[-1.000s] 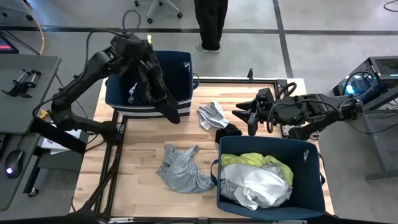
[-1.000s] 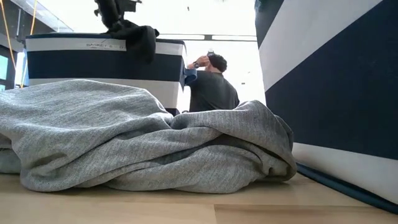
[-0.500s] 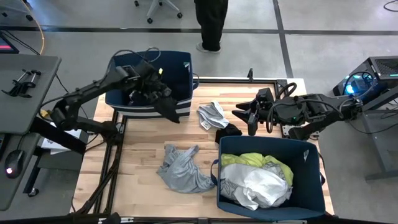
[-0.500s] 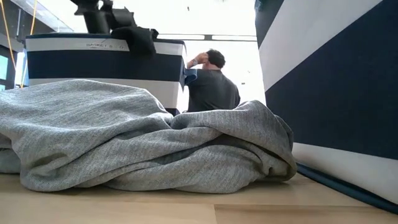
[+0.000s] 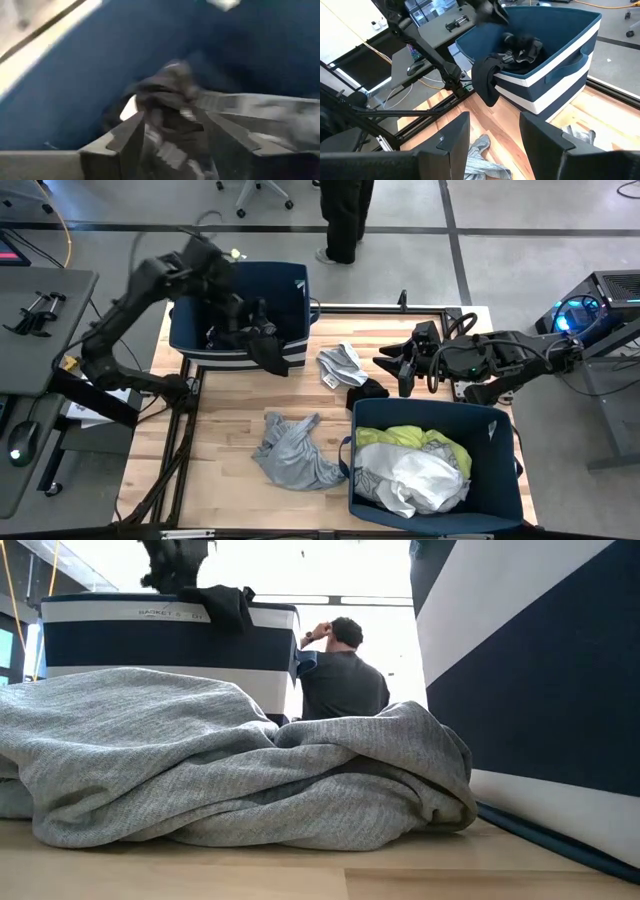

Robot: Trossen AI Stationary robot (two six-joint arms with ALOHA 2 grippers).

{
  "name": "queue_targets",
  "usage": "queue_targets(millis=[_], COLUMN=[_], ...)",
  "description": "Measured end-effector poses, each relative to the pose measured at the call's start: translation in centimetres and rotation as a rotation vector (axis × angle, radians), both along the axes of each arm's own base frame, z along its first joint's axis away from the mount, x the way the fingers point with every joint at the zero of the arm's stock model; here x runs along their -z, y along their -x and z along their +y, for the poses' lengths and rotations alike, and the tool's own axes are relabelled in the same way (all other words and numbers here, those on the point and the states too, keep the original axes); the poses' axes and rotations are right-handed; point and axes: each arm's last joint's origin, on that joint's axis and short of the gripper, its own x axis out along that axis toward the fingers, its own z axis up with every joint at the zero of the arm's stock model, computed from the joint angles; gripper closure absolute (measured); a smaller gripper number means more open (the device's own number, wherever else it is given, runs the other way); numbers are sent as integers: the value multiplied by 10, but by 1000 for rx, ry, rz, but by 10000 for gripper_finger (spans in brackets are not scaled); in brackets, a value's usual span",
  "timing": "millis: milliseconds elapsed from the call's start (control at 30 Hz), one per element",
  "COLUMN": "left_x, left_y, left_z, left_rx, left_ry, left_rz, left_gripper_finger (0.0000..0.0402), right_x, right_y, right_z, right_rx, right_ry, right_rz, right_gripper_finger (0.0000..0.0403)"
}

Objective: Sort clothes
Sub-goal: Put the black boxer shorts into the top blue laundry bin

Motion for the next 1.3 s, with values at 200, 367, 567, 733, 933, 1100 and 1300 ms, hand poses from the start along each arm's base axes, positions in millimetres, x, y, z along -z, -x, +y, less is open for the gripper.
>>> queue_targets(millis=[200,367,567,733,933,1100,1300], left_x=[-43,-29,6,22,30,32,-6], left_y=[-3,-19,-46,-62,-65,-63,-52], left_z=[-40,-74,-88,-90,-90,-80,-69], left_rx=[539,940,984,848,876,758,531], left_ry=[43,85,-16,-182,-119,4,-34], left_rz=[-184,-79,140,259,218,129,-76], left_gripper_finger=[210,226,234,249,341,392,399], right_x=[0,0,0,0,0,0,0], right_y=[0,0,0,0,0,0,0], right_z=[0,0,0,0,0,0,0], right_rx=[0,0,1,1,0,0,-3], right_ry=[0,3,7,7,8,8,-1], right_rz=[0,0,1,2,2,2,1], right_gripper_finger=[240,240,240,240,240,240,240])
